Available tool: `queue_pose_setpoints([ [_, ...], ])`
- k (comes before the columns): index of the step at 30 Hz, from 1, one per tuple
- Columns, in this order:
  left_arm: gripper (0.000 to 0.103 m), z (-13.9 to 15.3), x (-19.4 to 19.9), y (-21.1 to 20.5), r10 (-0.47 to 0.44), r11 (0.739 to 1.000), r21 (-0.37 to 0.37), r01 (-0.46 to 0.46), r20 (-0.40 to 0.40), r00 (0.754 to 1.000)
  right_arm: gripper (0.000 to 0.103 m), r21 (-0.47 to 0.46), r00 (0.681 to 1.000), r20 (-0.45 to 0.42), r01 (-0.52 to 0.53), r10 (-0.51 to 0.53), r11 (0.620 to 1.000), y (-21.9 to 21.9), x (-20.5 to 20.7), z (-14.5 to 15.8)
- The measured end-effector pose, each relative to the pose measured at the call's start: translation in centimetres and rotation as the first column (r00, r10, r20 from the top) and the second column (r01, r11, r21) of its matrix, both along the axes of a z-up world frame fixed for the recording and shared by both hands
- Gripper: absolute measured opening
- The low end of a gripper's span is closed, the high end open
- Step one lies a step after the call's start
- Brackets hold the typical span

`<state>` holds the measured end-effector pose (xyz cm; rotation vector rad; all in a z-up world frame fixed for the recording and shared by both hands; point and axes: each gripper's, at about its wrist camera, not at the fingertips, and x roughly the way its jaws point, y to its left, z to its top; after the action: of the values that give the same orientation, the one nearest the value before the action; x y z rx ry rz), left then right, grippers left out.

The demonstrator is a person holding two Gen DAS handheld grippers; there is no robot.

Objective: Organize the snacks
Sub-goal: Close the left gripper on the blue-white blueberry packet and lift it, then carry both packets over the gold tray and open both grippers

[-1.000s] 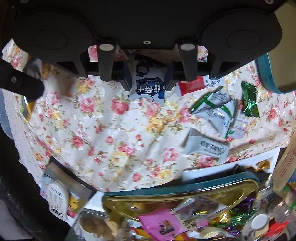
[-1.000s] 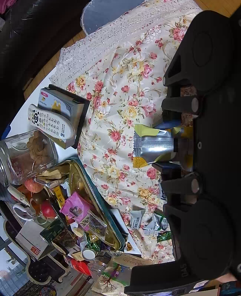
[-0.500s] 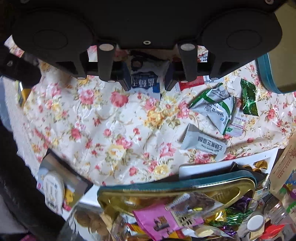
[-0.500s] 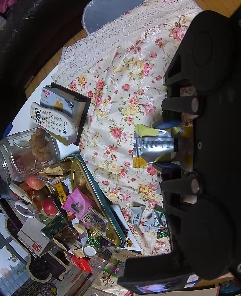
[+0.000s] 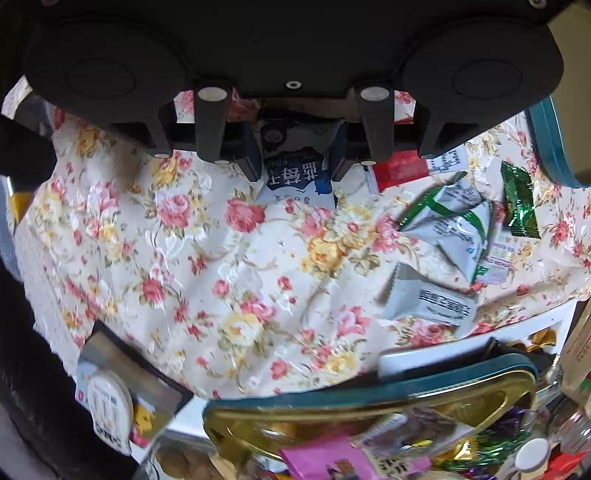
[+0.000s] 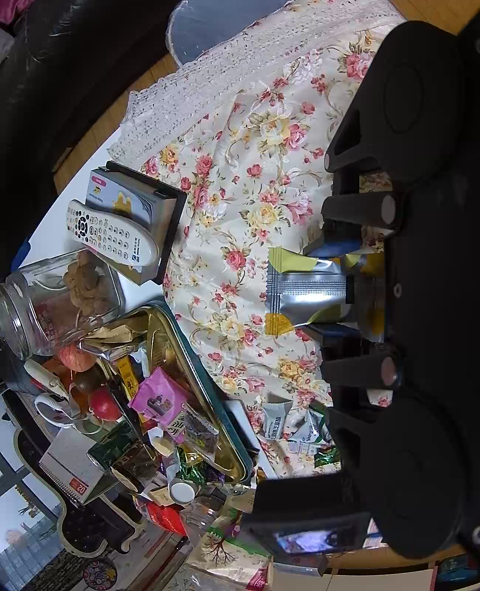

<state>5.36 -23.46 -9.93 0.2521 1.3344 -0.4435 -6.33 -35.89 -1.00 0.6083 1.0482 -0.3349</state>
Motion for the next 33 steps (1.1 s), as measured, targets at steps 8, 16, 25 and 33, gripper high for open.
queue_pose_setpoints([
  [8, 0.045, -0.2, -0.5, -1.2, 0.014, 1.000, 0.002, -0.014, -0.013, 1.000, 0.039, 0.003, 1.000, -0.001, 0.019, -0.019, 1.000, -0.2, -0.2, 0.2],
  [16, 0.044, 3.7, 0.0, 1.9, 0.063, 0.997, -0.040, -0.063, -0.001, 0.998, 0.039, -0.011, 0.999, 0.016, 0.049, -0.049, 0.999, 0.1, 0.1, 1.3],
  [25, 0.044, 8.9, 1.2, 9.3, 0.148, 0.988, -0.047, -0.146, 0.050, 0.988, 0.039, -0.015, 1.000, 0.017, -0.010, 0.010, 1.000, 3.9, 1.9, 1.9],
  [33, 0.044, 10.5, 2.3, 18.1, 0.286, 0.958, 0.011, -0.287, 0.077, 0.955, 0.039, 0.015, 0.990, 0.029, -0.140, 0.139, 0.990, 10.4, 5.3, 2.5],
])
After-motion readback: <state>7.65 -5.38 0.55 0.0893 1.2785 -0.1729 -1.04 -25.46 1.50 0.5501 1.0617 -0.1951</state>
